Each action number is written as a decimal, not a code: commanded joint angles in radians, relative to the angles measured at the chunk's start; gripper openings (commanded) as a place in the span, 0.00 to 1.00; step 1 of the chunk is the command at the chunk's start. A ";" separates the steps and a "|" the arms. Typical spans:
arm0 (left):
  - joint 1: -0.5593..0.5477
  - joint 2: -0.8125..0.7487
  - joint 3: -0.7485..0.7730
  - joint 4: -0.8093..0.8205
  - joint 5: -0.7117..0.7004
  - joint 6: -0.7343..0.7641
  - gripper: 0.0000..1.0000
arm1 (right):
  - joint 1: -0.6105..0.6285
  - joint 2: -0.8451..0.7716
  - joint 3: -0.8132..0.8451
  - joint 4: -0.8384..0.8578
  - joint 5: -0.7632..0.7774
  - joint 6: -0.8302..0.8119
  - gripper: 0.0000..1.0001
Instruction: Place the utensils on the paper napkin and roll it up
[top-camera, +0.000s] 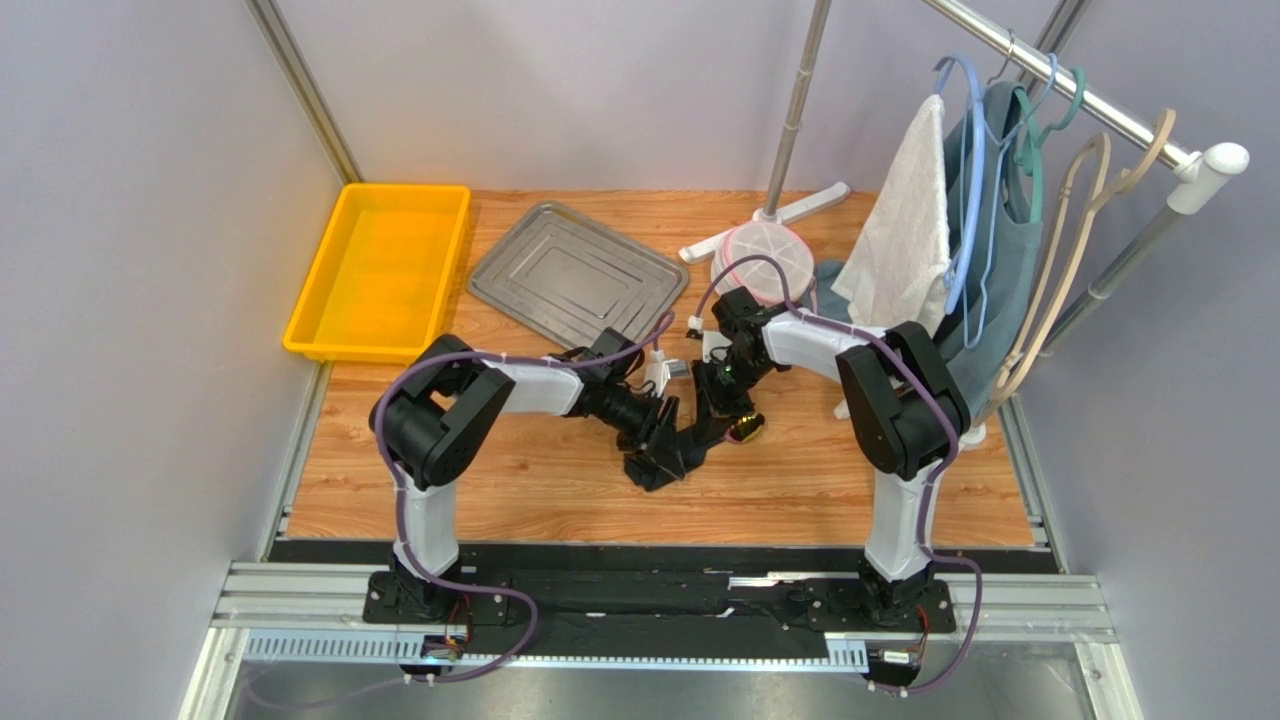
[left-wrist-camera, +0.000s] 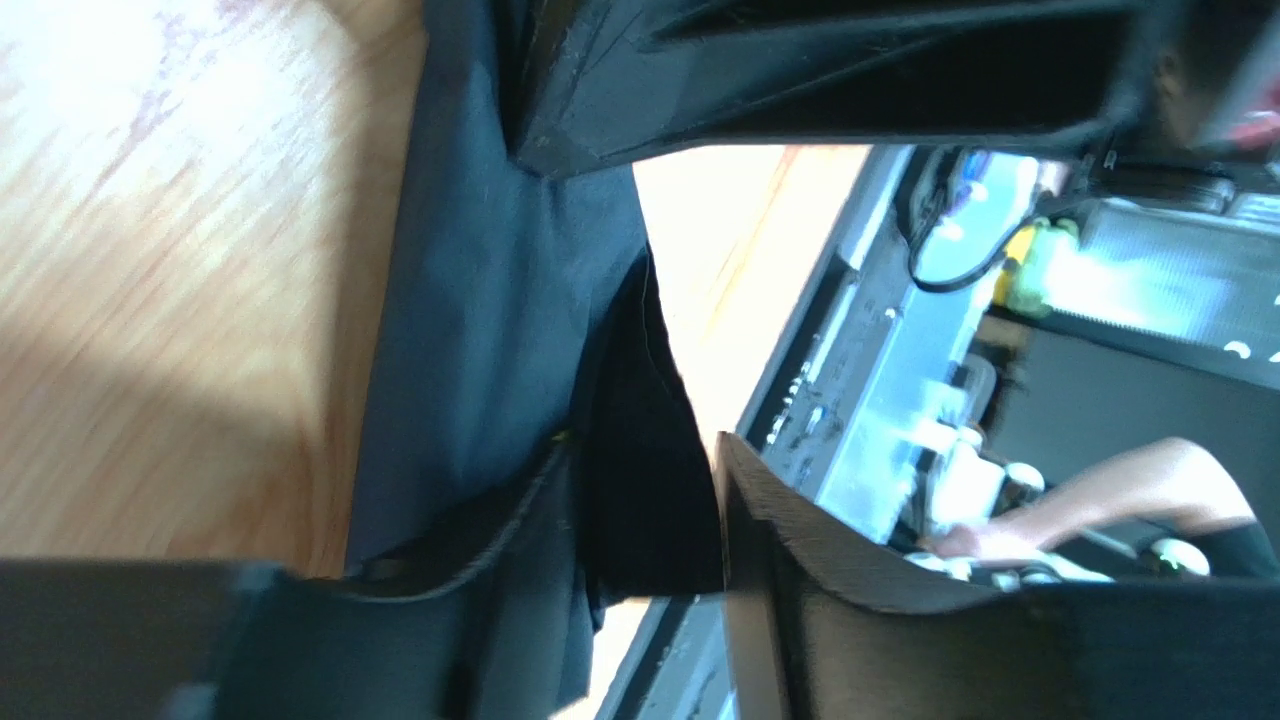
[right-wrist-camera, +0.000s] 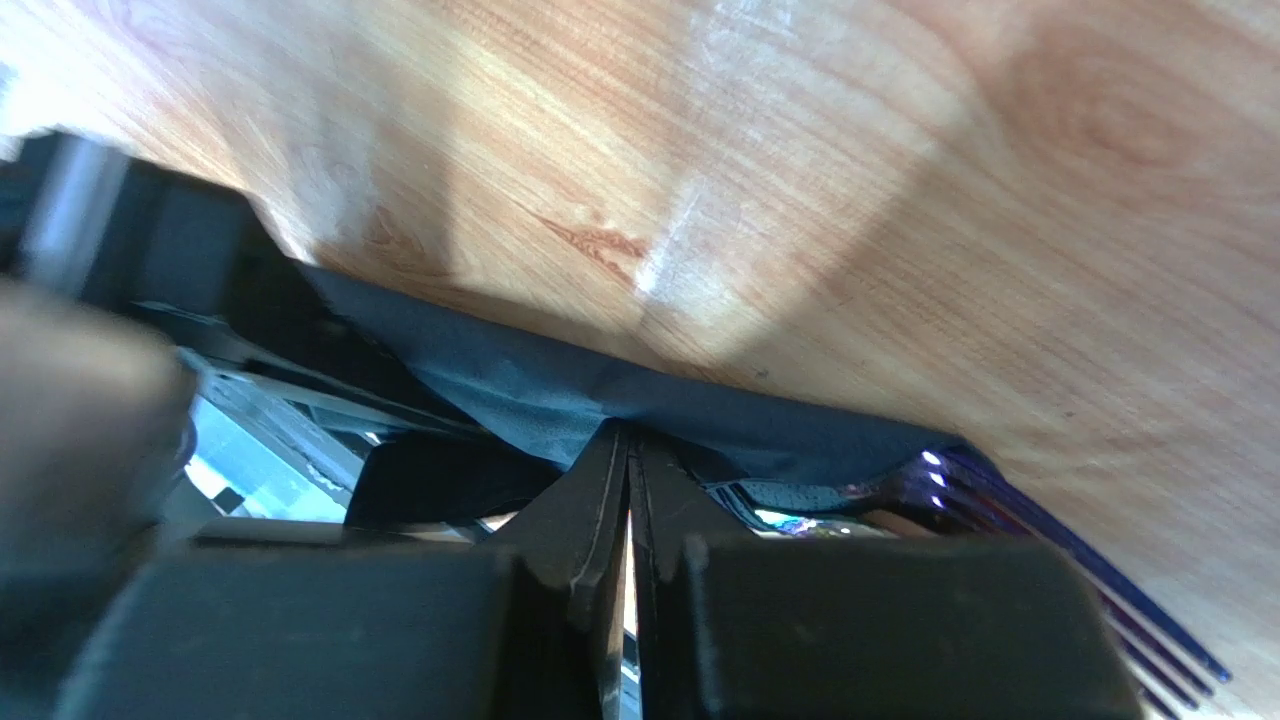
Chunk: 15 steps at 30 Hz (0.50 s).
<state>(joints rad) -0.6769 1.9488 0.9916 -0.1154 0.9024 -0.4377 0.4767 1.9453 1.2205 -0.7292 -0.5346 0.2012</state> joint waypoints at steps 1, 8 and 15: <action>0.007 -0.122 -0.030 -0.021 -0.076 0.039 0.54 | 0.003 0.017 -0.027 0.036 0.099 -0.068 0.05; 0.102 -0.243 -0.037 -0.070 -0.039 0.034 0.53 | 0.013 0.040 -0.023 0.079 0.142 -0.080 0.04; 0.142 -0.254 -0.054 -0.125 -0.043 0.125 0.43 | 0.025 0.112 0.062 0.111 0.170 -0.095 0.03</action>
<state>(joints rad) -0.5293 1.7184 0.9539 -0.1913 0.8532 -0.3828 0.4892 1.9648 1.2457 -0.7361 -0.5282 0.1696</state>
